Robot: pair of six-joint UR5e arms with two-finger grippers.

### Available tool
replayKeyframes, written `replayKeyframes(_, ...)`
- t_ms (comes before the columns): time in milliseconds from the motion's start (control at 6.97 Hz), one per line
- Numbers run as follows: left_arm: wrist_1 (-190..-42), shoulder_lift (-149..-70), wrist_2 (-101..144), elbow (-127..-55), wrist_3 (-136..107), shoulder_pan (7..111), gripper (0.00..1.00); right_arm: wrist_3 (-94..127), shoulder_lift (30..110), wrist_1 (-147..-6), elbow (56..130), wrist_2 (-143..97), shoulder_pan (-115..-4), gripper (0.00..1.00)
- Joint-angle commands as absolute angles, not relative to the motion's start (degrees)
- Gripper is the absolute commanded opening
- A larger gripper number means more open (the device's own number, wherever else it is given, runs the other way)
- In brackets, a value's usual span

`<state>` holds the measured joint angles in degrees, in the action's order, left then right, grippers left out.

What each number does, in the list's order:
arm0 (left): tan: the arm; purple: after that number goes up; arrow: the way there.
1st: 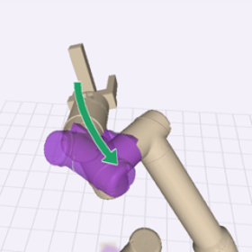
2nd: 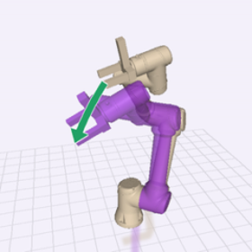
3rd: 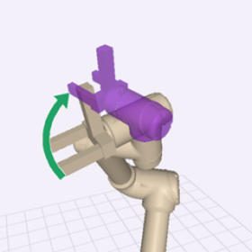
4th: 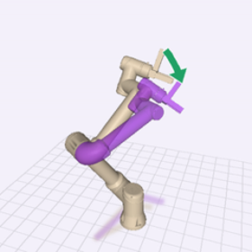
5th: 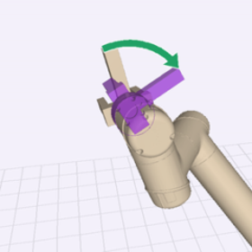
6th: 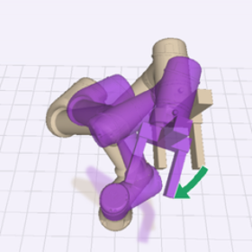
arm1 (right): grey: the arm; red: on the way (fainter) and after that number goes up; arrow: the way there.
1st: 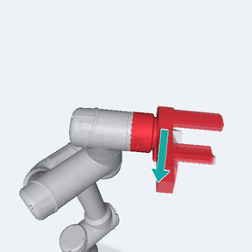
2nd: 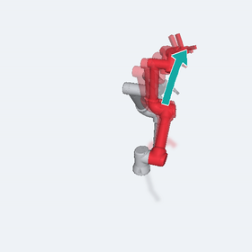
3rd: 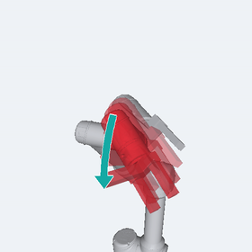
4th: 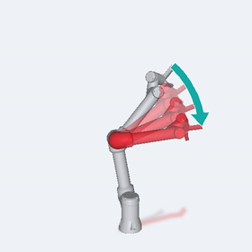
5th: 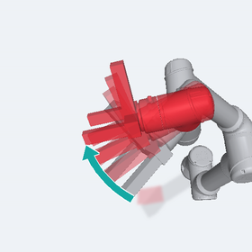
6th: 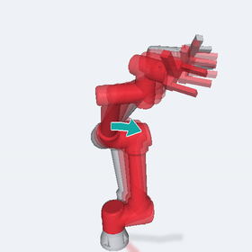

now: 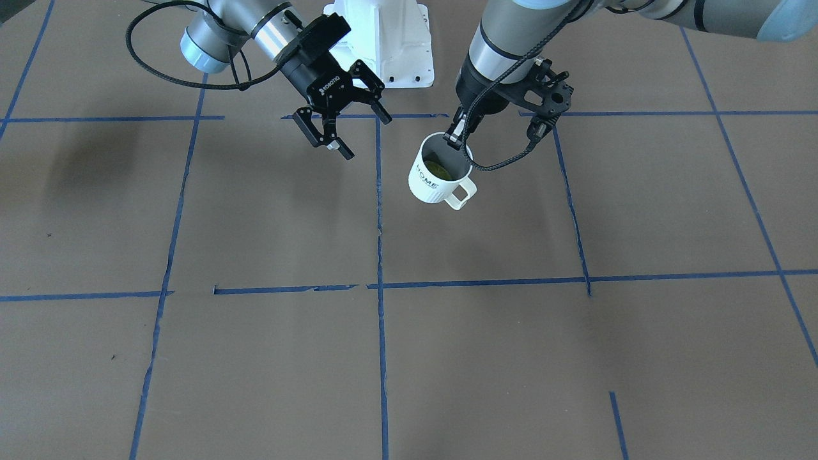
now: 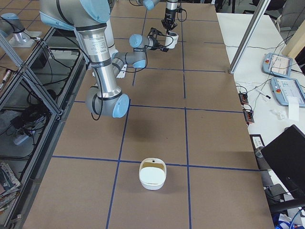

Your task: Left arm hands cup to right arm to dump lemon

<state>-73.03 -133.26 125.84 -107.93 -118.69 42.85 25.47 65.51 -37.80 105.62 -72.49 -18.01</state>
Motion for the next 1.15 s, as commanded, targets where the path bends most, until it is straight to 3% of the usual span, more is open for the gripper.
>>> replayKeyframes(0, -73.3, -135.1, 125.9, -107.9, -121.5, 41.2, 0.00, 24.6, 65.5, -37.8, 105.5, -70.4, -16.2, 1.00)
replayKeyframes(1004, -73.3, -137.3, 126.3, -110.7, -124.5, 37.2, 0.00, 24.8, 65.0, -37.7, 105.3, -70.0, -16.1, 1.00)
